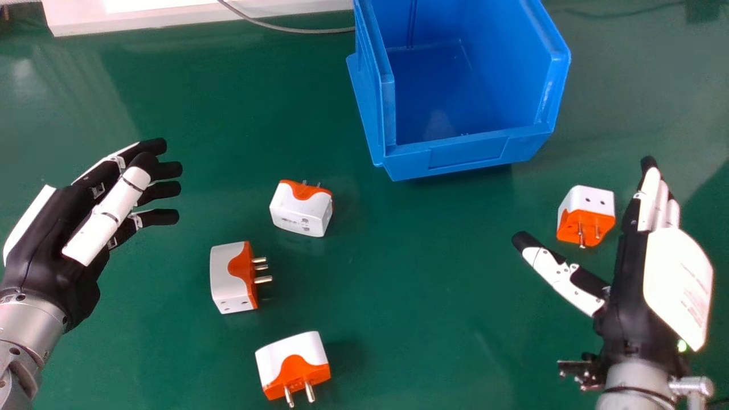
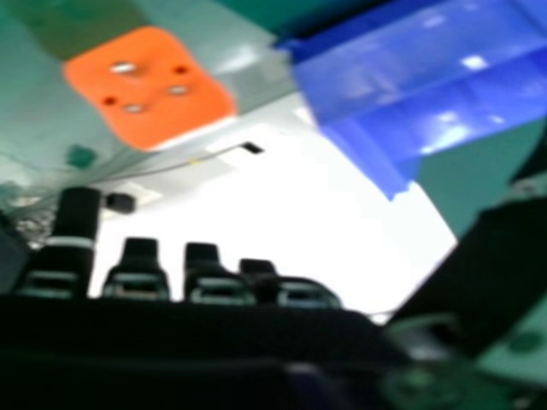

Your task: Pick all objects and put in blue box

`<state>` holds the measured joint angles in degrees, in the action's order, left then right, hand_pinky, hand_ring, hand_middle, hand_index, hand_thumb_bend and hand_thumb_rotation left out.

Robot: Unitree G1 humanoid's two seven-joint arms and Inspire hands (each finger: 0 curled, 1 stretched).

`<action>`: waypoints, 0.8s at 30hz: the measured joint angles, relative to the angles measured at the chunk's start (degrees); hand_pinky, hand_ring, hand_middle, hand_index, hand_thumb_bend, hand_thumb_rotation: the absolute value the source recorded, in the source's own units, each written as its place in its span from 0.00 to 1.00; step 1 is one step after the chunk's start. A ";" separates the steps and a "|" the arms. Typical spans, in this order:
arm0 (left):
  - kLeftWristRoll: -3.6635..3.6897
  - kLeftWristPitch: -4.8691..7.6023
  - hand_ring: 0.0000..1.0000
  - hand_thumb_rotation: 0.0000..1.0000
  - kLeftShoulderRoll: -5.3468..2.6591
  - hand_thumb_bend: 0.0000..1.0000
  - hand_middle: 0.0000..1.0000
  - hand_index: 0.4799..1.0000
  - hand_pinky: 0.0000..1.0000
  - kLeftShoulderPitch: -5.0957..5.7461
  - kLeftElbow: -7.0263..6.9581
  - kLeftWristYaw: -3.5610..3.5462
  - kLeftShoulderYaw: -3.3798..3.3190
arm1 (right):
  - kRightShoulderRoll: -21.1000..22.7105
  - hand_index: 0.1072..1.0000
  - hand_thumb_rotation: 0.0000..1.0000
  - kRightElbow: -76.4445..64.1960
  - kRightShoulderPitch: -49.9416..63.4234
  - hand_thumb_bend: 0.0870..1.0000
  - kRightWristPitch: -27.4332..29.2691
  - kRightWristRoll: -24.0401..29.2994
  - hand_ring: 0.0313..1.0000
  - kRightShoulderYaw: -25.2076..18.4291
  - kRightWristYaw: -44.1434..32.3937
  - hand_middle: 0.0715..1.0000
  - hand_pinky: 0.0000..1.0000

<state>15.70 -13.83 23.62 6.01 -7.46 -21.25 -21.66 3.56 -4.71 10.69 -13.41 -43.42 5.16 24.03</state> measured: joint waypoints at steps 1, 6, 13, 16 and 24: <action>0.00 0.02 0.79 0.63 0.00 0.53 0.79 0.66 0.70 -0.05 -0.01 0.00 0.00 | 0.19 1.00 0.55 0.64 -0.59 0.55 -0.33 0.20 0.99 0.00 -0.33 1.00 0.83; 0.03 -0.02 0.79 0.63 0.02 0.54 0.79 0.66 0.70 -0.10 -0.19 0.01 0.00 | 1.58 1.00 0.53 5.07 -3.47 0.55 -2.31 1.14 0.98 -0.03 -1.91 1.00 0.83; 0.04 0.00 0.79 0.62 0.17 0.54 0.79 0.66 0.70 -0.63 0.17 -0.12 -0.01 | 3.85 1.00 0.46 9.05 -7.17 0.56 -4.00 3.67 0.97 -0.59 -3.73 1.00 0.84; 0.04 0.00 0.79 0.62 0.19 0.54 0.79 0.66 0.70 -0.66 0.17 -0.12 0.00 | 4.17 0.99 0.43 9.94 -8.47 0.57 -4.85 4.77 0.97 -0.77 -4.48 1.00 0.84; 0.03 0.00 0.79 0.62 0.21 0.54 0.79 0.65 0.70 -0.73 0.22 -0.06 0.00 | 5.76 0.97 0.38 12.55 -11.88 0.55 -7.36 5.50 0.95 -0.57 -6.61 0.99 0.82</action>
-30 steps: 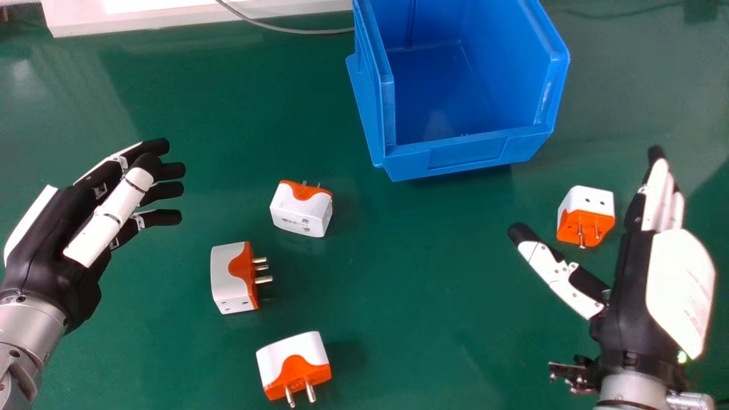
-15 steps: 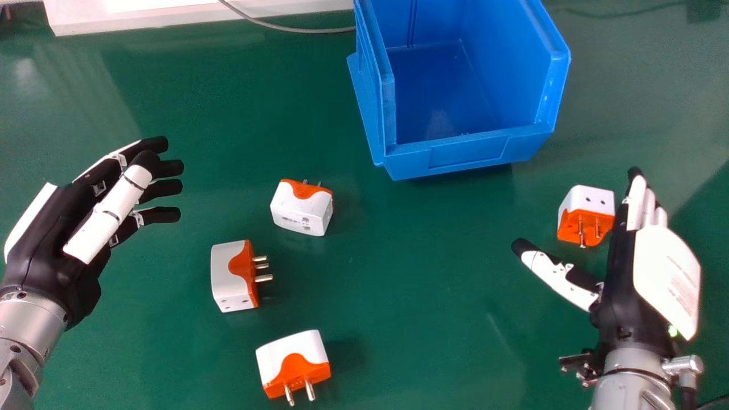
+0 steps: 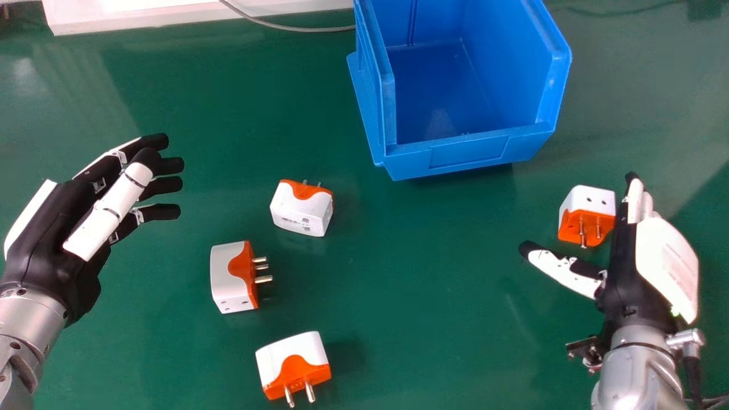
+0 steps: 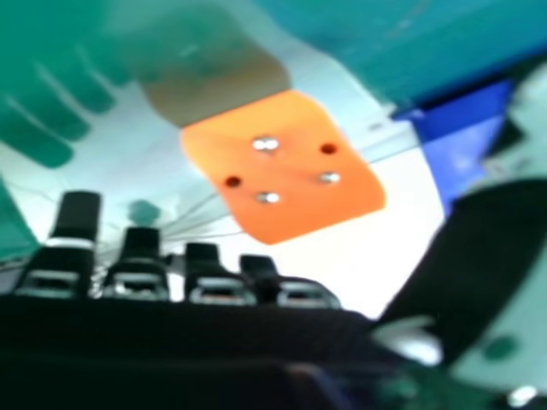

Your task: Pick all objects and put in blue box

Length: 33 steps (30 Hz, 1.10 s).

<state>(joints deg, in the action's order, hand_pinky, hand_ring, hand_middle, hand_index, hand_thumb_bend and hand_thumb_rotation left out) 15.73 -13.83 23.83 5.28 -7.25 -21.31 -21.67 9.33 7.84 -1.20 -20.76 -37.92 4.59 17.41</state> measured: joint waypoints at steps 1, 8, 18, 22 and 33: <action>-0.01 0.01 0.79 0.62 0.02 0.54 0.79 0.65 0.70 -0.11 0.19 -0.01 0.00 | 0.37 0.97 0.37 0.50 -0.61 0.55 -0.16 0.00 0.95 0.01 -0.28 0.99 0.82; 0.00 0.00 0.78 0.62 0.05 0.54 0.79 0.65 0.69 -0.34 0.70 -0.01 -0.01 | 1.72 0.95 0.32 3.31 -3.34 0.55 -1.01 0.42 0.93 0.14 -0.86 0.97 0.80; 0.00 0.01 0.78 0.61 0.10 0.54 0.78 0.65 0.69 -0.34 0.60 -0.07 -0.02 | 3.09 0.94 0.29 5.82 -6.46 0.55 -1.70 2.03 0.92 0.22 -2.20 0.96 0.80; 0.01 0.02 0.78 0.61 0.15 0.54 0.79 0.65 0.69 -0.34 0.60 -0.39 -0.02 | 3.99 0.93 0.27 6.19 -7.59 0.54 -2.36 2.46 0.92 0.41 -3.73 0.96 0.80; 0.01 0.02 0.78 0.61 0.18 0.55 0.79 0.65 0.69 -0.33 0.60 -0.73 -0.05 | 5.24 0.89 0.17 7.04 -8.84 0.51 -2.59 2.52 0.89 0.99 -4.99 0.92 0.78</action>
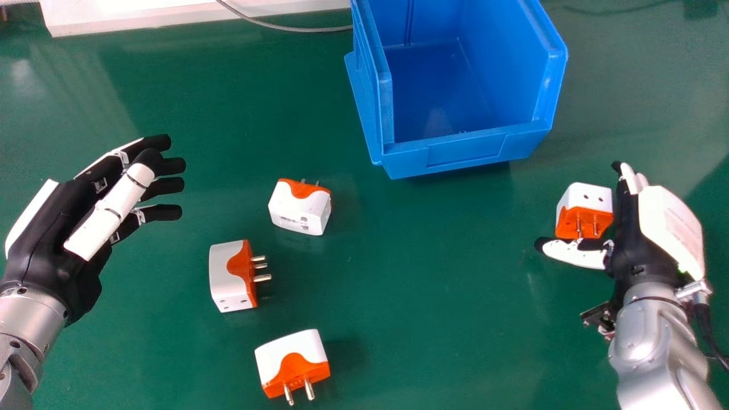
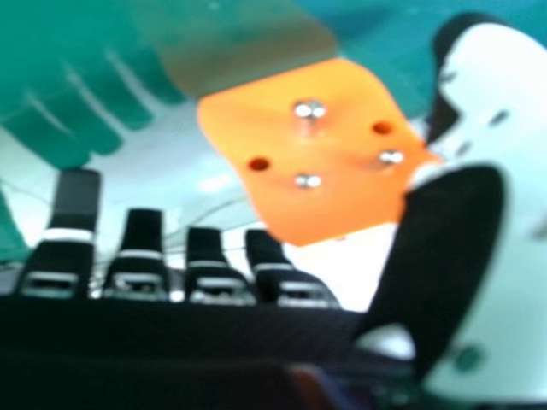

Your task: Pick all objects and put in blue box

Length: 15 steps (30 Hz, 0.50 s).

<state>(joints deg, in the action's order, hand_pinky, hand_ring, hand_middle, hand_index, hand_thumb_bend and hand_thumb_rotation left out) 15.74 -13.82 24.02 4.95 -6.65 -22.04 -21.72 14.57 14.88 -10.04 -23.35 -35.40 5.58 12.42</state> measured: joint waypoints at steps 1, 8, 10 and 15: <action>0.00 0.00 0.78 0.61 0.00 0.55 0.79 0.65 0.69 0.00 0.00 0.00 0.00 | 0.00 0.88 0.15 0.10 -0.08 0.51 0.06 0.11 0.89 -0.02 0.01 0.92 0.78; 0.01 -0.35 0.78 0.61 0.01 0.56 0.79 0.65 0.69 0.45 -1.53 0.07 0.00 | 0.55 0.85 0.06 0.35 -0.59 0.48 0.05 1.28 0.86 -0.10 -0.46 0.89 0.74; 0.01 -0.46 0.78 0.60 0.01 0.56 0.79 0.65 0.69 0.44 -1.50 0.08 0.00 | 0.69 0.83 0.05 0.62 -0.84 0.48 -0.23 1.15 0.85 0.26 -0.45 0.88 0.73; -0.01 -0.45 0.78 0.60 0.02 0.56 0.79 0.65 0.69 0.43 -1.25 0.07 0.00 | 1.32 0.78 0.02 1.44 -1.63 0.49 -0.99 0.91 0.50 1.24 -0.10 0.66 0.45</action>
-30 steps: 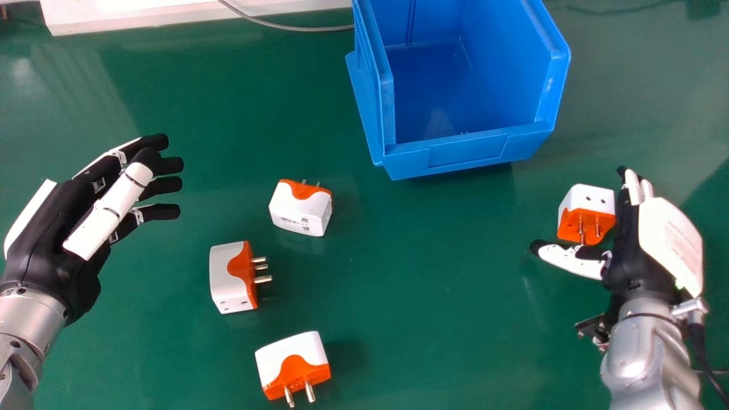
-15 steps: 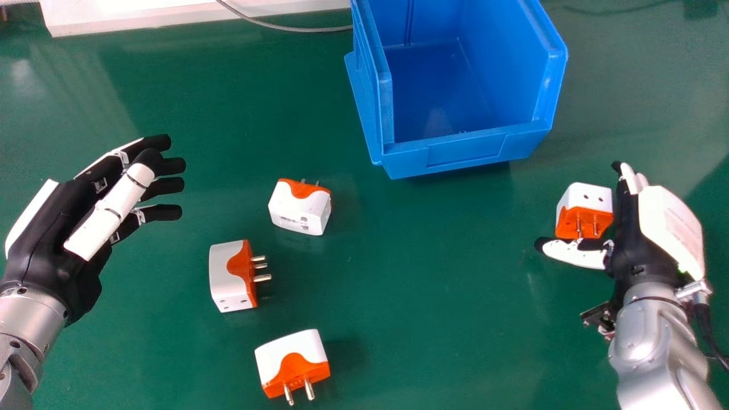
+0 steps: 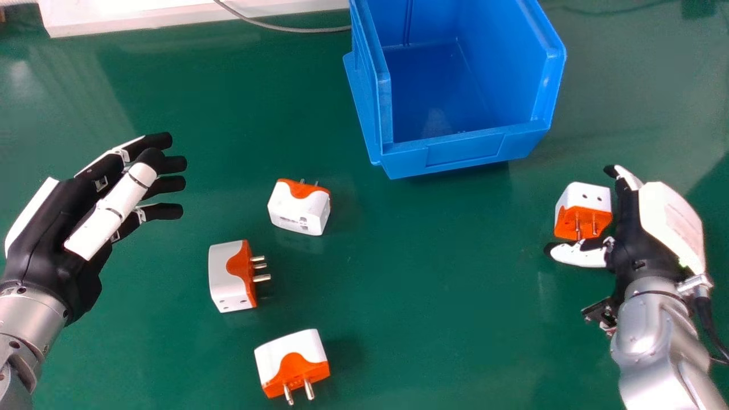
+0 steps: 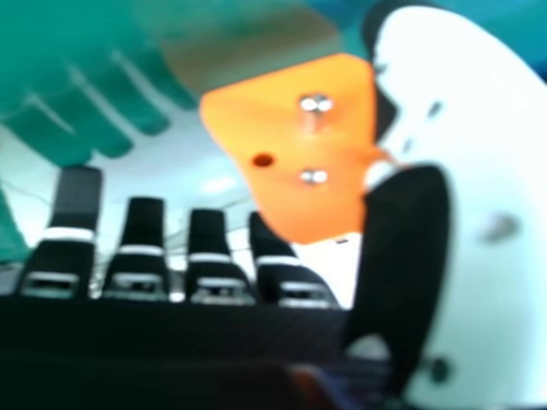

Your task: Pick all objects and put in blue box

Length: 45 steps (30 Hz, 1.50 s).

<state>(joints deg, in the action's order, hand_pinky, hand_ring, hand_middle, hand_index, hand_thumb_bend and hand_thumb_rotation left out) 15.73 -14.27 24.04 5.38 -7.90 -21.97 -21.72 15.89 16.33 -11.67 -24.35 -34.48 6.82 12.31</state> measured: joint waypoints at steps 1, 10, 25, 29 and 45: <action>0.00 0.00 0.78 0.60 0.00 0.56 0.79 0.65 0.69 0.00 0.00 0.00 0.00 | 0.15 0.75 0.02 0.18 -0.10 0.49 -0.03 -0.17 0.43 0.20 0.27 0.62 0.38; -0.01 -0.25 0.78 0.60 0.07 0.56 0.79 0.65 0.69 -0.04 -0.20 0.29 0.01 | 1.15 0.64 0.01 3.20 -1.51 0.47 1.25 -0.92 0.38 0.71 2.88 0.54 0.34; 0.01 -1.47 0.78 0.59 0.18 0.56 0.78 0.65 0.68 0.07 -1.82 0.70 0.01 | 1.41 0.51 0.00 5.12 -1.50 0.45 3.86 -1.03 0.40 1.07 5.02 0.50 0.34; 0.01 -1.50 0.78 0.59 0.18 0.56 0.78 0.65 0.68 0.07 -1.94 0.71 0.01 | 1.64 0.50 0.00 5.21 -1.59 0.45 3.92 -1.01 0.39 1.07 4.91 0.49 0.34; 0.00 -2.19 0.78 0.58 0.19 0.54 0.78 0.65 0.68 0.05 -2.20 0.87 0.03 | -0.50 0.48 0.00 -2.26 1.61 0.45 -0.27 0.43 0.39 0.68 2.66 0.47 0.35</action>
<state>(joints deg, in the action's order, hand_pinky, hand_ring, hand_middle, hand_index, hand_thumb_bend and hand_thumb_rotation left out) 15.73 -16.46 24.23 5.43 -10.10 -21.10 -21.69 15.39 14.06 -10.06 -24.61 -34.05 7.50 14.97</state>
